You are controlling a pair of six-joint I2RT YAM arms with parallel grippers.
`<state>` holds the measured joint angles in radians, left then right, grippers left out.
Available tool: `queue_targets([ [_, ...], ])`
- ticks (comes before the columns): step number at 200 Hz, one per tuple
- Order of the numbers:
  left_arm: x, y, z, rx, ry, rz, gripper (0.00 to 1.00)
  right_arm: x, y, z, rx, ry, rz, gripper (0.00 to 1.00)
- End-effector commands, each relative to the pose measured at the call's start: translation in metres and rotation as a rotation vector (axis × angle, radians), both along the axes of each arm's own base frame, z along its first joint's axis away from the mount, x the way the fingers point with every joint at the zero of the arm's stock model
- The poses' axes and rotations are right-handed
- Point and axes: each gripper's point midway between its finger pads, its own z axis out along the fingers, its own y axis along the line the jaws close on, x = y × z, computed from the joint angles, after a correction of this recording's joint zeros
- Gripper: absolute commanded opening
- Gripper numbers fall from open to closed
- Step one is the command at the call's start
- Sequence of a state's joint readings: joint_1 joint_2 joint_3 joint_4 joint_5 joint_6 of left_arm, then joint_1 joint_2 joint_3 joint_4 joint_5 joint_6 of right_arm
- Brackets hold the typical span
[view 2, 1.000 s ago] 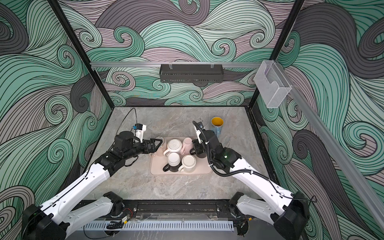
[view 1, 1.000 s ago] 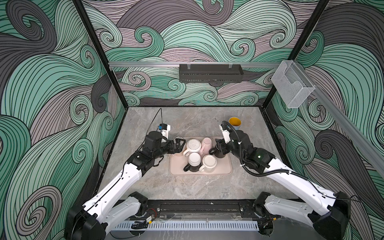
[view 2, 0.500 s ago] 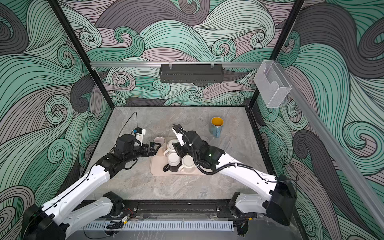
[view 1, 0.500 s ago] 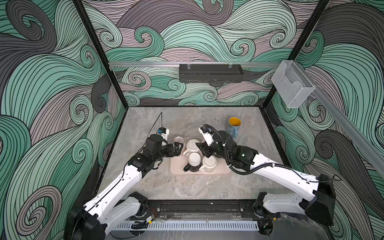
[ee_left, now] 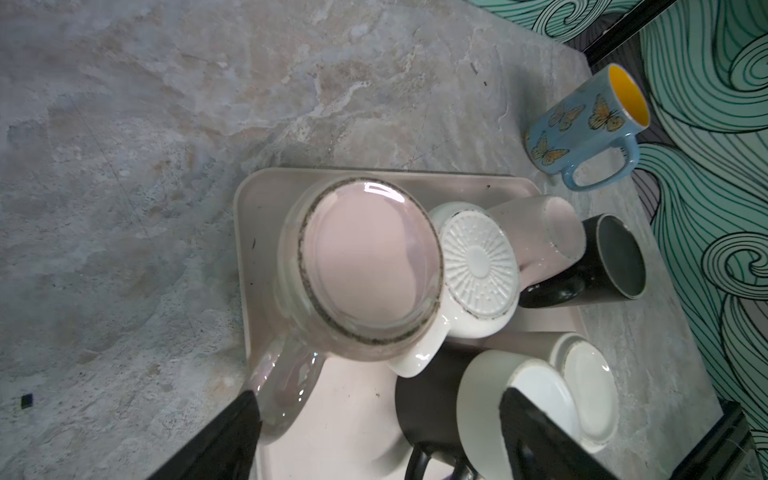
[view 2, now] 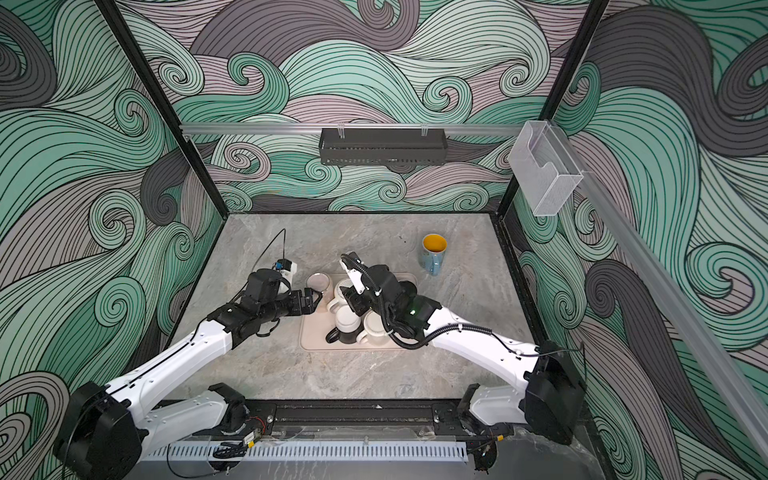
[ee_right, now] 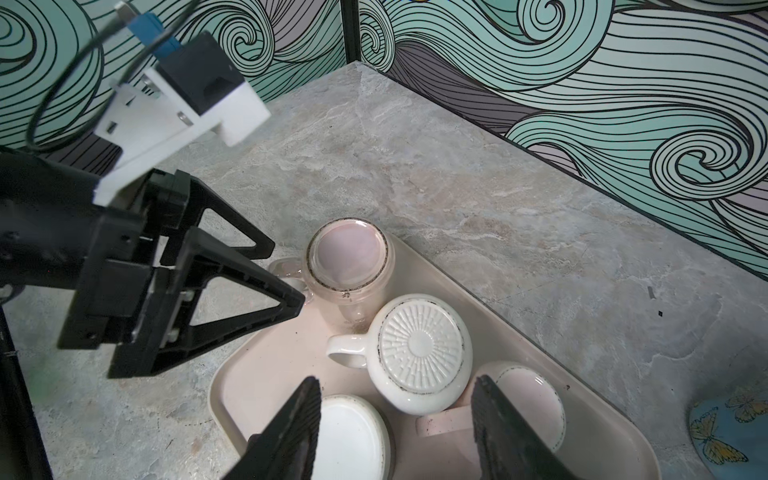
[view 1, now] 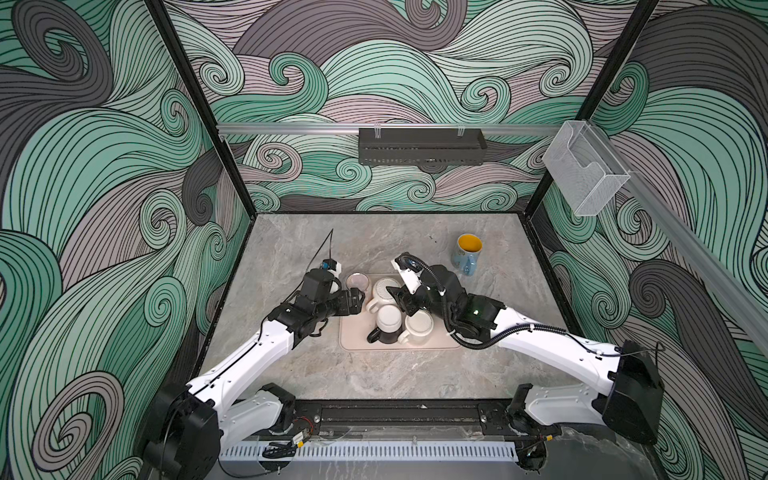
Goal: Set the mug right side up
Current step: 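Release the blue mug and swing the right gripper back over the tray, then lower the left gripper onto the upside-down pearly pink mug and grasp it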
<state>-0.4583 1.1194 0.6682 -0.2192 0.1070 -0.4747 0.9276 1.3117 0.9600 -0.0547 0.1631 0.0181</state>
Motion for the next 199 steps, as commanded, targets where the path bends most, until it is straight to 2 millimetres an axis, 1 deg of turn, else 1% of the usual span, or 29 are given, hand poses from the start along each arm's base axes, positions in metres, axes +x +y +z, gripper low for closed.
queue_targets([
  [1,0.007,-0.004,0.004,0.016,0.008,-0.025,0.90,0.000,-0.007,0.007,-0.002,-0.058,-0.011,0.58],
  [39,0.009,-0.005,0.000,0.017,0.018,-0.023,0.87,0.001,-0.017,0.004,-0.027,-0.079,-0.035,0.58],
  [64,0.007,-0.005,-0.001,0.019,0.021,-0.024,0.82,0.001,-0.016,0.001,-0.032,-0.075,-0.034,0.58],
  [79,0.006,-0.001,-0.003,0.033,0.022,-0.014,0.79,0.001,-0.015,-0.002,-0.037,-0.069,-0.032,0.58],
  [89,0.007,0.002,-0.006,0.048,0.022,0.000,0.75,0.001,-0.015,-0.004,-0.042,-0.066,-0.032,0.58],
  [105,0.008,0.009,-0.012,0.084,0.027,0.019,0.73,0.002,-0.014,-0.005,-0.043,-0.063,-0.032,0.58],
  [132,0.008,0.012,-0.019,0.128,0.034,0.010,0.69,0.003,-0.015,-0.010,-0.056,-0.059,-0.035,0.57],
  [167,0.012,0.012,-0.025,0.153,0.035,0.007,0.68,0.004,-0.015,-0.012,-0.069,-0.061,-0.041,0.57],
  [199,0.015,0.009,-0.030,0.174,0.034,-0.015,0.68,0.007,-0.014,-0.020,-0.092,-0.055,-0.044,0.57],
])
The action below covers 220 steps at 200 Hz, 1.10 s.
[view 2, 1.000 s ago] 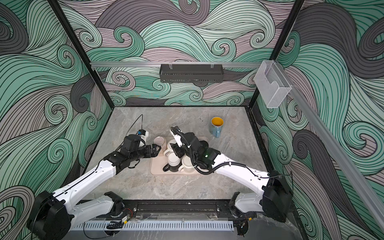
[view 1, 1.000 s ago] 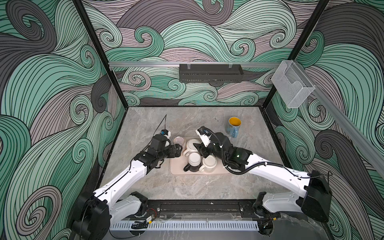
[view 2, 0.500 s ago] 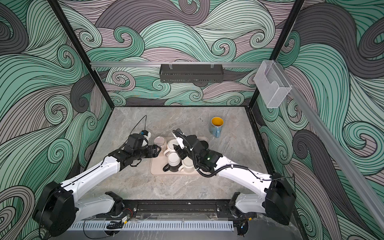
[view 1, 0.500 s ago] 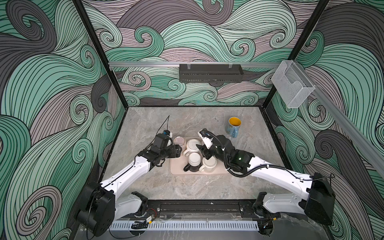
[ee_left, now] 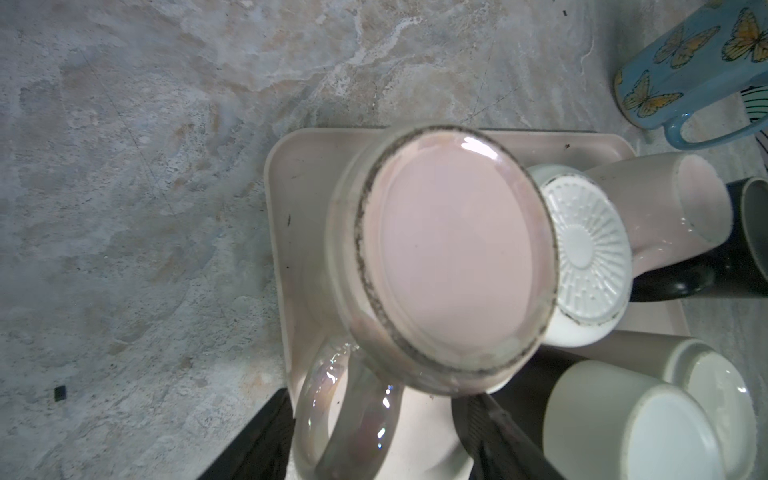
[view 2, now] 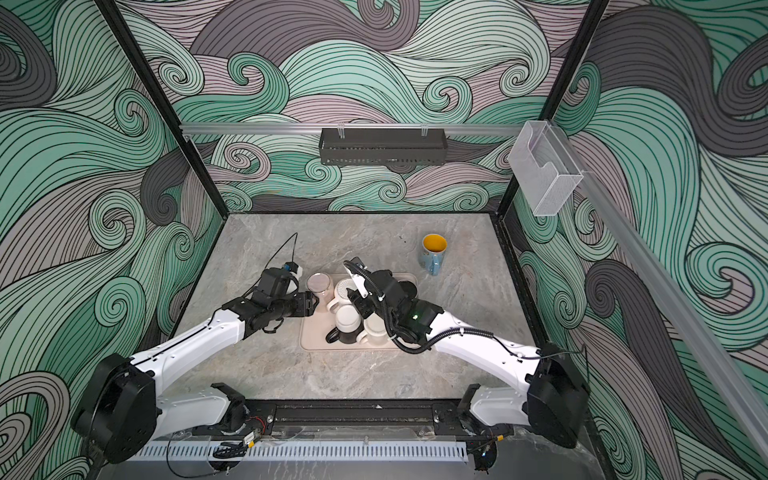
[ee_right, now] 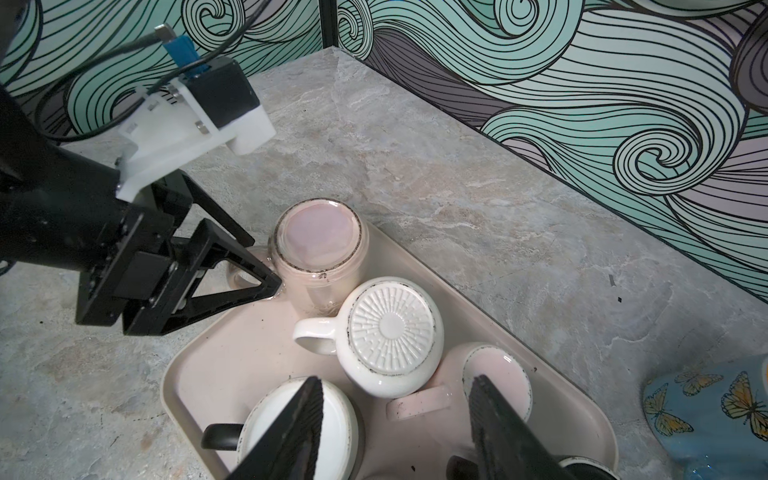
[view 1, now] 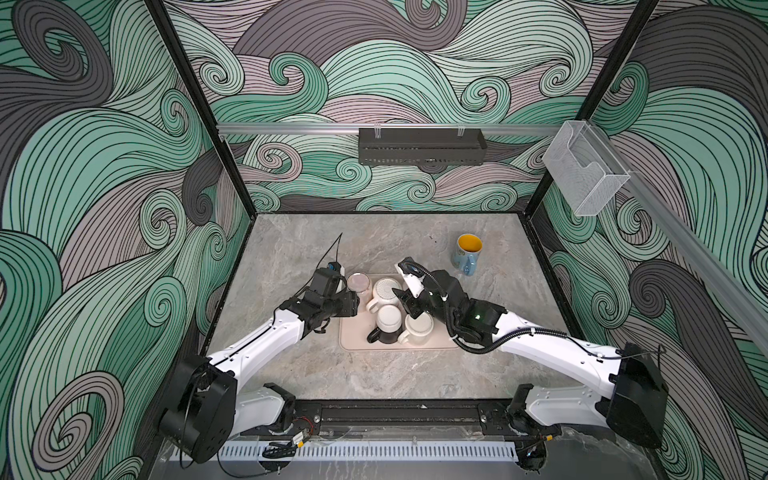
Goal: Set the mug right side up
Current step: 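Lower the left gripper onto the upside-down pearly pink mug and grasp it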
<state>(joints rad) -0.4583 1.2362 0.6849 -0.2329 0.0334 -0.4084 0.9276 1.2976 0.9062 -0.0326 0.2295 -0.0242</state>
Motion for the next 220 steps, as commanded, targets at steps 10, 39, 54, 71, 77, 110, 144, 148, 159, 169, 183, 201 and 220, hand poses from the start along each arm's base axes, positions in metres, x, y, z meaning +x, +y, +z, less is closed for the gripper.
queue_targets([
  [10,0.008,-0.001,0.001,0.045,-0.017,-0.028,0.66,0.004,0.000,-0.009,-0.039,-0.015,-0.010,0.57],
  [39,0.010,-0.003,-0.004,0.065,-0.012,-0.036,0.62,0.006,0.000,-0.014,-0.061,-0.013,-0.017,0.57],
  [54,0.011,-0.004,-0.006,0.074,-0.011,-0.038,0.62,0.007,0.000,-0.016,-0.066,-0.012,-0.018,0.56],
  [71,0.011,-0.004,-0.009,0.091,-0.009,-0.044,0.61,0.008,0.000,-0.018,-0.071,-0.012,-0.020,0.56],
  [77,0.012,-0.004,-0.010,0.100,-0.008,-0.044,0.61,0.008,0.000,-0.018,-0.074,-0.012,-0.020,0.56],
  [110,0.014,-0.003,-0.013,0.143,-0.013,-0.055,0.58,0.009,0.000,-0.021,-0.084,-0.009,-0.020,0.55],
  [144,0.017,-0.003,-0.012,0.177,-0.023,-0.074,0.54,0.010,0.000,-0.024,-0.096,-0.009,-0.023,0.53],
  [148,0.018,-0.003,-0.011,0.181,-0.026,-0.079,0.52,0.010,0.000,-0.024,-0.097,-0.008,-0.022,0.52],
  [159,0.019,-0.001,-0.011,0.199,-0.023,-0.084,0.50,0.010,0.000,-0.025,-0.100,-0.007,-0.022,0.52],
  [169,0.020,-0.001,-0.012,0.214,-0.020,-0.090,0.49,0.010,0.000,-0.026,-0.105,-0.008,-0.023,0.51],
  [183,0.021,0.001,-0.012,0.234,-0.018,-0.091,0.48,0.011,-0.001,-0.026,-0.108,-0.010,-0.026,0.51],
  [201,0.023,0.003,-0.013,0.250,-0.015,-0.086,0.48,0.011,0.000,-0.027,-0.111,-0.008,-0.024,0.50],
  [220,0.025,0.002,-0.014,0.254,-0.009,-0.089,0.48,0.010,0.000,-0.028,-0.112,-0.006,-0.023,0.50],
])
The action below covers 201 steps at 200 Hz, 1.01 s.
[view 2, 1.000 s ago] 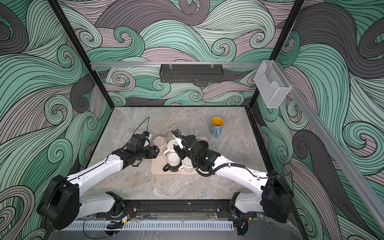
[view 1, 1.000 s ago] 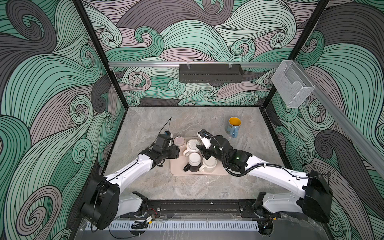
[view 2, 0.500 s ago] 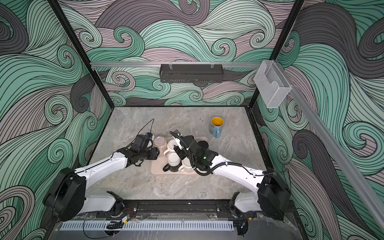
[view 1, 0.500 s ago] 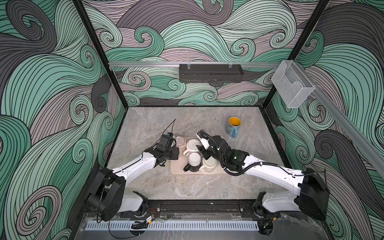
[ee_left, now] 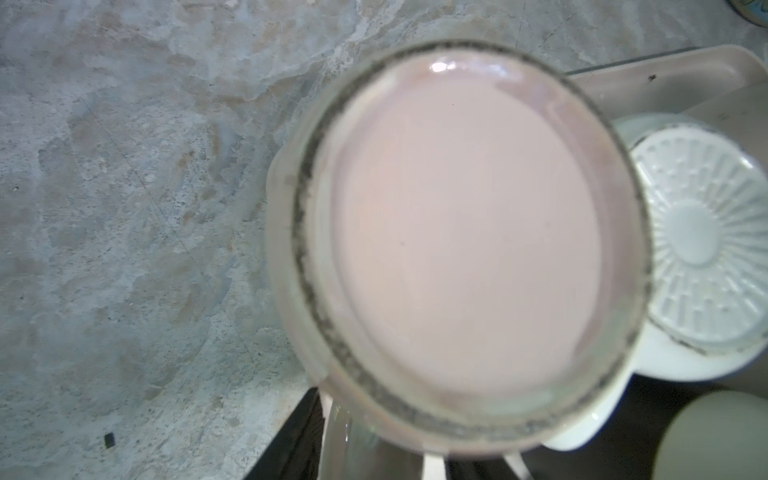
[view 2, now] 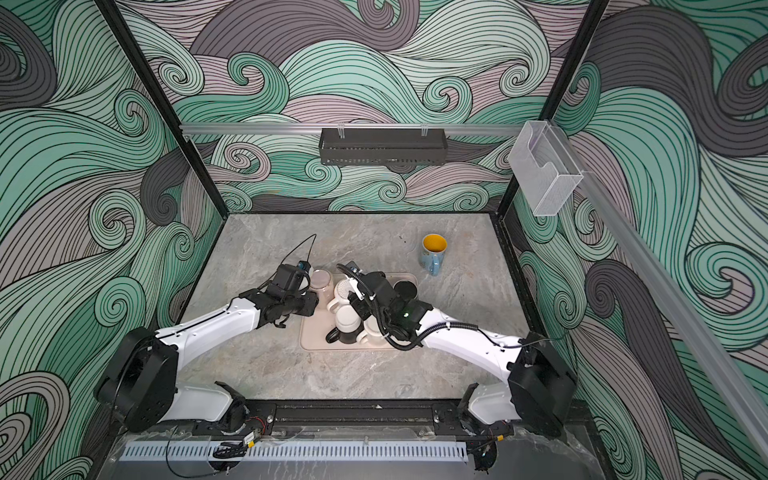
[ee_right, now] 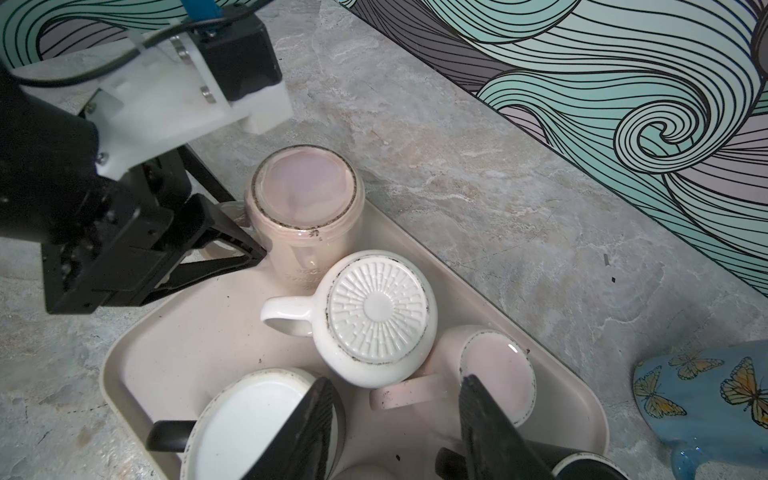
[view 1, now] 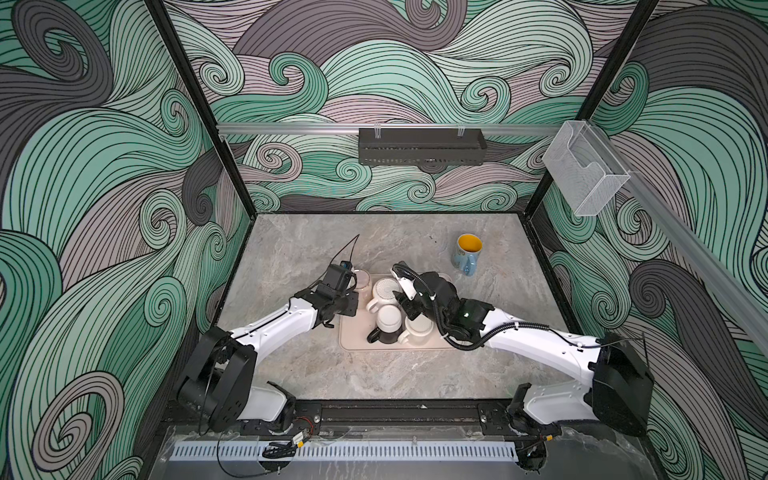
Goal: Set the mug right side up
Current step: 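Lower the left gripper onto the upside-down pearly pink mug and grasp it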
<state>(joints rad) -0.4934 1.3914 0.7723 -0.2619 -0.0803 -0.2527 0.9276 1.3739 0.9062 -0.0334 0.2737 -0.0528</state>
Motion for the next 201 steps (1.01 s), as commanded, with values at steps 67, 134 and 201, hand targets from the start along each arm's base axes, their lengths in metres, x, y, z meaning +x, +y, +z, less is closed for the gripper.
queue_targets([
  [67,0.017,0.000,0.002,0.050,-0.011,0.018,0.48,0.002,-0.001,0.002,-0.026,-0.024,-0.004,0.49],
  [134,0.025,-0.002,0.005,0.067,-0.016,0.016,0.47,0.003,-0.002,0.002,-0.030,-0.026,-0.005,0.49],
  [201,0.029,-0.002,0.007,0.073,-0.024,0.019,0.37,0.003,0.001,-0.002,-0.029,-0.015,0.001,0.47],
])
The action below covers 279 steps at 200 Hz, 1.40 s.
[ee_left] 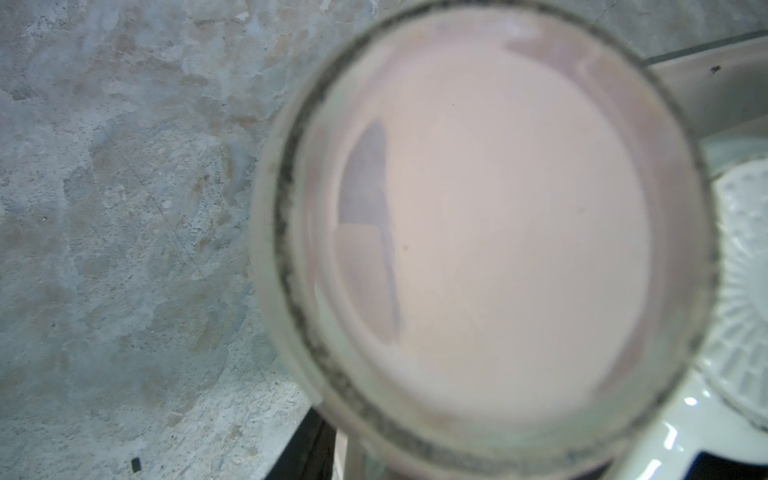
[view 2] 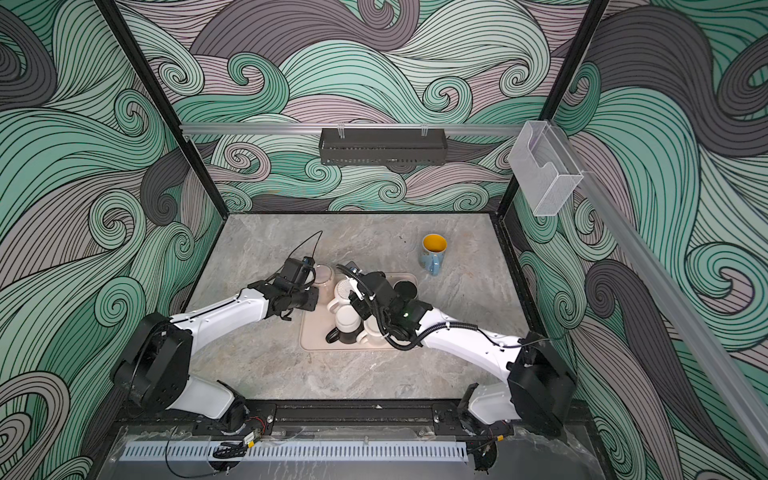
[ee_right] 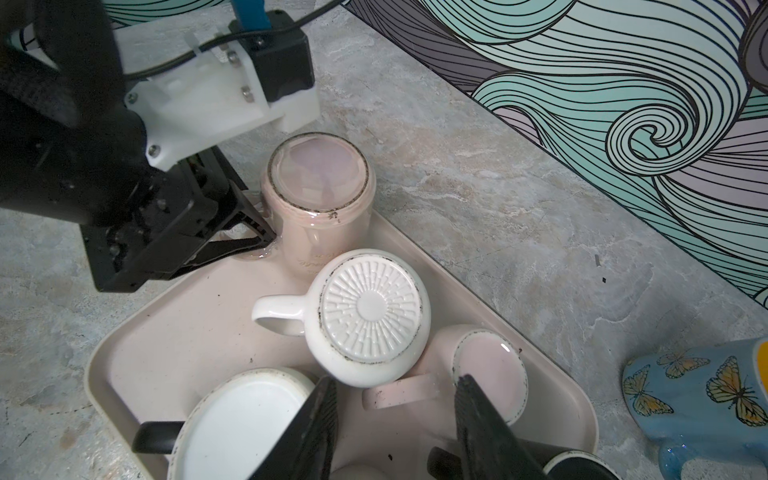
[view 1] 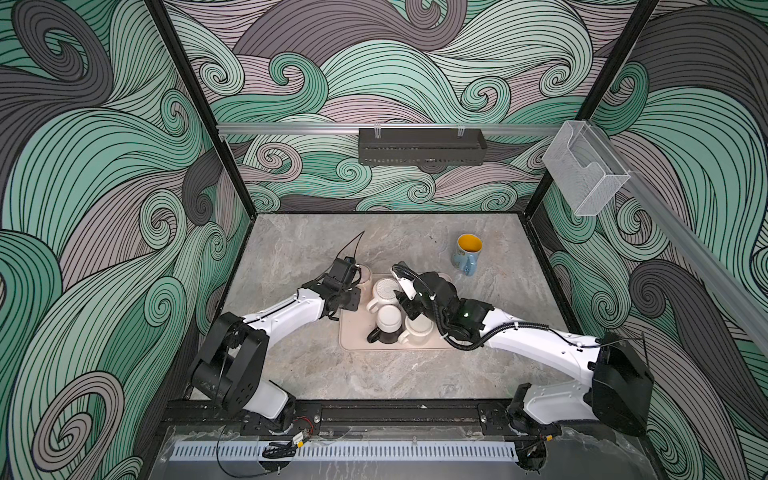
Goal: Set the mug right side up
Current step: 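Lower the left gripper onto the upside-down pearly pink mug and grasp it, then lift the pink mug with the left gripper while the right gripper rises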
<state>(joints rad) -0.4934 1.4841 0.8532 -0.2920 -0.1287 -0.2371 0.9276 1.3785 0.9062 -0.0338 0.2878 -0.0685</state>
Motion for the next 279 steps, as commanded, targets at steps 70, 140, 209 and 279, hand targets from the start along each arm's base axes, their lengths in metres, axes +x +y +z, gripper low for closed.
queue_targets([
  [70,0.018,-0.006,0.013,-0.001,-0.048,0.007,0.24,0.001,0.003,0.000,-0.001,-0.007,0.001,0.45],
  [140,0.022,-0.006,0.026,-0.020,-0.086,0.026,0.00,-0.001,0.004,0.001,0.013,0.003,0.009,0.44],
  [209,0.018,-0.004,0.084,-0.109,-0.222,0.046,0.00,-0.004,0.004,0.009,0.055,0.000,0.014,0.44],
  [279,-0.006,-0.006,0.166,-0.321,-0.400,0.027,0.00,-0.004,-0.001,0.017,0.084,-0.020,-0.010,0.43],
])
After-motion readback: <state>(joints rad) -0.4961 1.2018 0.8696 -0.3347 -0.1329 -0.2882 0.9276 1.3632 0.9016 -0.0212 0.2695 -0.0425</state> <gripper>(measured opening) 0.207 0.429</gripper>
